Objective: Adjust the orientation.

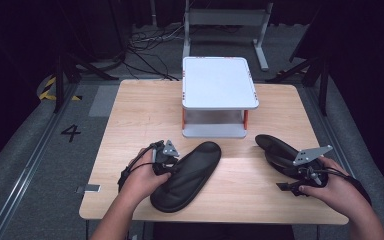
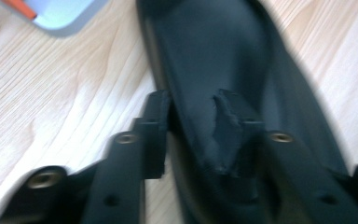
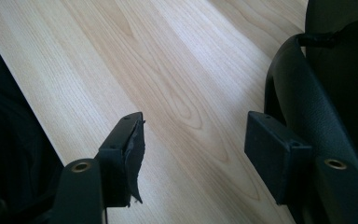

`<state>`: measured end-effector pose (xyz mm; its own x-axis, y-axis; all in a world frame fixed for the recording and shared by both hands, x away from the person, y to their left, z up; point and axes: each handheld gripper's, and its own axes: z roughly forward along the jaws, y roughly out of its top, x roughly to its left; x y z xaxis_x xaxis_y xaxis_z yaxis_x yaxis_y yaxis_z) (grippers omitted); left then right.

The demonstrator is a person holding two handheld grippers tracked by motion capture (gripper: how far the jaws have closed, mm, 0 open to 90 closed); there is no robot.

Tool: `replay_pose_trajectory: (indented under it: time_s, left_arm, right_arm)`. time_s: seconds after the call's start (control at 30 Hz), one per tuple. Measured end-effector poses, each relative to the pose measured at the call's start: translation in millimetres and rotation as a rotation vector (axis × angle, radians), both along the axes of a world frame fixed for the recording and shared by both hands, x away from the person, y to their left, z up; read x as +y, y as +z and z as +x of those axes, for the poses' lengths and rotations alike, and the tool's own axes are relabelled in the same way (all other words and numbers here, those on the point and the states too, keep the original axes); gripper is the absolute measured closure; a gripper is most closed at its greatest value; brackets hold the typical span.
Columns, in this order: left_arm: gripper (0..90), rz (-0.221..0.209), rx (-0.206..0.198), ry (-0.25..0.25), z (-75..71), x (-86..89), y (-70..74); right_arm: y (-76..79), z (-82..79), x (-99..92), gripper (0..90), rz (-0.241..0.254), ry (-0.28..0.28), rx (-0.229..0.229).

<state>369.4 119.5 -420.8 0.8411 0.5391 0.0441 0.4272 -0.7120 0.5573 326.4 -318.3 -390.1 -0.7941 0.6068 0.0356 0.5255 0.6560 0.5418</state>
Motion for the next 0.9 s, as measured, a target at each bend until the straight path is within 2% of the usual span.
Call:
replay_pose_trajectory:
  time_s: [0.1,0.13,0.17,0.2,0.23,0.27,0.37,0.4,0.43,0.47,0.5,0.53,0.57,0.6,0.63,0.67,0.73,0.77,0.9]
  left_arm:
    - [76.7,0.005,0.007,-0.015,2.8,1.2,2.1]
    - [78.0,0.022,0.008,-0.023,3.8,2.5,3.2]
    - [80.4,0.039,-0.009,-0.035,5.0,4.1,4.2]
    - [81.9,0.039,-0.009,-0.035,5.0,4.1,4.2]
    - [81.9,0.05,-0.04,-0.055,6.8,7.0,6.4]
    - [82.8,0.075,-0.083,-0.125,10.6,10.7,11.1]
    - [82.8,0.126,-0.164,-0.206,17.1,10.8,12.6]
    - [82.4,0.126,-0.164,-0.206,17.1,10.8,12.6]
    - [80.6,0.103,-0.221,-0.224,22.8,8.9,10.1]
    - [76.7,0.103,-0.221,-0.224,22.8,8.9,10.1]
    - [76.7,0.068,-0.215,-0.206,25.5,8.4,9.8]
    - [70.6,0.056,-0.21,-0.194,26.7,7.5,9.8]
    - [54.6,0.008,-0.219,-0.149,26.8,5.5,11.3]
    - [47.7,0.008,-0.219,-0.149,26.8,5.5,11.3]
    - [47.7,-0.062,-0.206,-0.111,25.0,4.6,12.8]
    - [43.1,-0.099,-0.195,-0.09,23.3,4.6,15.6]
    - [33.6,-0.166,-0.128,-0.003,16.8,5.2,21.8]
    - [32.4,-0.174,-0.117,0.012,14.4,5.9,23.8]
    - [32.1,-0.143,-0.081,0.083,-5.2,8.6,32.1]
  right_arm:
    - [0.1,-1.9,-1.4,39.1,-0.002,-0.004,0.004]
    - [0.1,-2.7,-2.0,39.1,0.001,-0.009,0.004]
    - [0.0,-3.1,-3.4,39.1,0.002,-0.008,0.0]
    - [0.0,-3.1,-3.4,39.1,0.002,-0.008,0.0]
    - [0.2,-3.8,-4.1,39.1,-0.002,-0.014,0.001]
    - [-0.4,-4.9,-5.3,39.1,0.003,-0.022,0.004]
    - [-2.9,-5.5,-5.7,38.9,-0.003,-0.024,0.014]
    - [-4.1,-5.7,-5.5,38.8,-0.003,-0.025,0.014]
    - [-5.0,-6.6,-5.2,38.5,-0.003,-0.031,0.019]
    - [-5.0,-6.6,-5.2,38.5,-0.003,-0.031,0.019]
    - [-5.3,-7.0,-5.4,38.4,-0.004,-0.029,0.019]
    - [-5.8,-7.9,-5.4,38.2,-0.002,-0.032,0.017]
    - [-5.3,-9.2,-6.3,38.2,-0.002,-0.04,0.019]
    - [-5.3,-9.2,-6.3,38.2,-0.002,-0.04,0.019]
    - [-5.2,-9.3,-6.7,38.2,-0.002,-0.042,0.016]
    - [-4.8,-9.2,-7.6,38.2,-0.001,-0.041,0.015]
    - [-4.1,-8.8,-7.9,38.2,-0.003,-0.044,0.016]
    - [-4.2,-8.2,-7.3,38.2,-0.004,-0.04,0.015]
    - [-1.9,-3.5,-1.0,38.2,-0.002,-0.016,0.006]
